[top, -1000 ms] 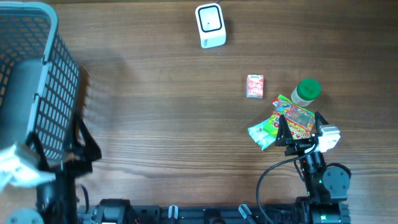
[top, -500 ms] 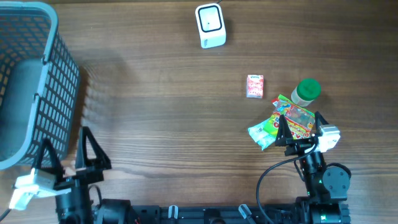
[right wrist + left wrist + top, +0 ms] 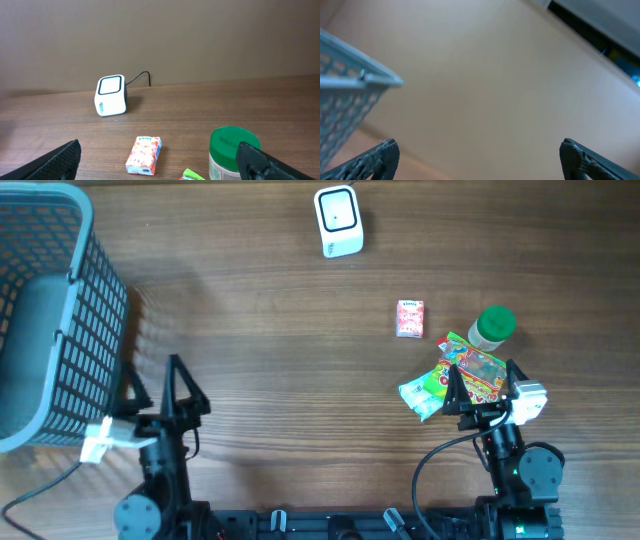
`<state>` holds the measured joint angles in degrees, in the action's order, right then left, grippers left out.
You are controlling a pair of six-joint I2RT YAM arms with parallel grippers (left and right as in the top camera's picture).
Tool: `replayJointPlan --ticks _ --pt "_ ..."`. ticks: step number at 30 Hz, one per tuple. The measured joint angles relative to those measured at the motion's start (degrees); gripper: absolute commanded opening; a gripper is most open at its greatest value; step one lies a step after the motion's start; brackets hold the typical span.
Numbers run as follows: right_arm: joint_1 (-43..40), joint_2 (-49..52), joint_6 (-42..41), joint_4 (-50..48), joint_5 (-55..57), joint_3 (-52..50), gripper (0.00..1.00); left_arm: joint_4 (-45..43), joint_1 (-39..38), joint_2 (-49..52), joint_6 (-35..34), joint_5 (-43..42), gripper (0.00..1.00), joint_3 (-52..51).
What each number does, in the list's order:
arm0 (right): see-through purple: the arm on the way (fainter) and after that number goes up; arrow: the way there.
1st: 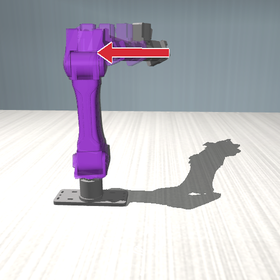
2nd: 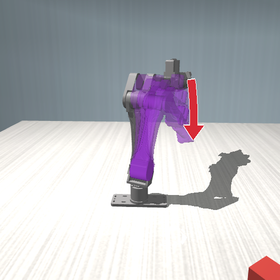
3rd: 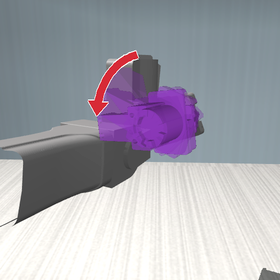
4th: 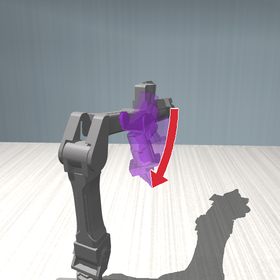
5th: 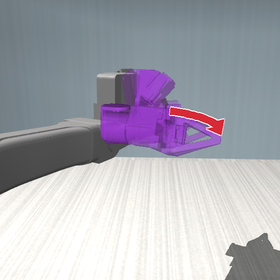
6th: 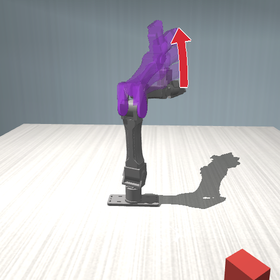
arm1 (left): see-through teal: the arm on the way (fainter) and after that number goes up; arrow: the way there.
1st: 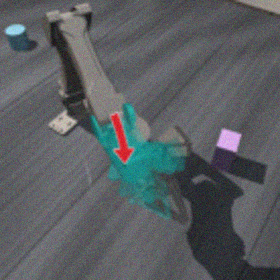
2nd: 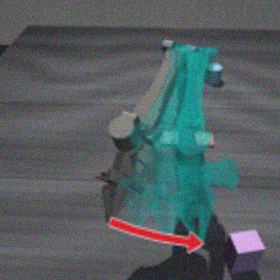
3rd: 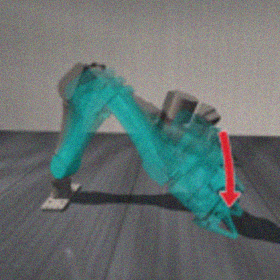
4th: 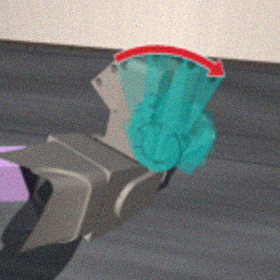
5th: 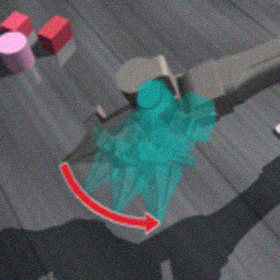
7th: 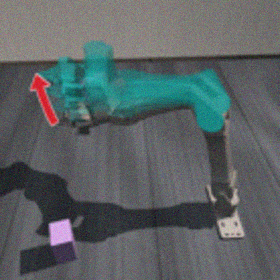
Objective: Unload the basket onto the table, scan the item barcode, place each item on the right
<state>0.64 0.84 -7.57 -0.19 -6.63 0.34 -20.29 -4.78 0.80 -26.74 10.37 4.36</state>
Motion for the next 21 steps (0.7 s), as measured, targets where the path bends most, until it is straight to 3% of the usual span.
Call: replayJointPlan --ticks 4,11,18,21 --pt "0.0 0.0 0.0 0.0 0.0 0.0 1.0 2.0 0.0 0.0 -0.2 -0.9 1.0 -2.6" --pt "0.0 0.0 0.0 0.0 0.0 0.0 1.0 13.9 2.0 0.0 1.0 -4.4 1.0 -3.7" --pt "0.0 0.0 0.0 0.0 0.0 0.0 1.0 24.3 2.6 0.0 13.6 -10.8 1.0 -3.8" --pt "0.0 0.0 0.0 0.0 0.0 0.0 1.0 24.3 2.6 0.0 17.6 -11.5 1.0 -3.8"
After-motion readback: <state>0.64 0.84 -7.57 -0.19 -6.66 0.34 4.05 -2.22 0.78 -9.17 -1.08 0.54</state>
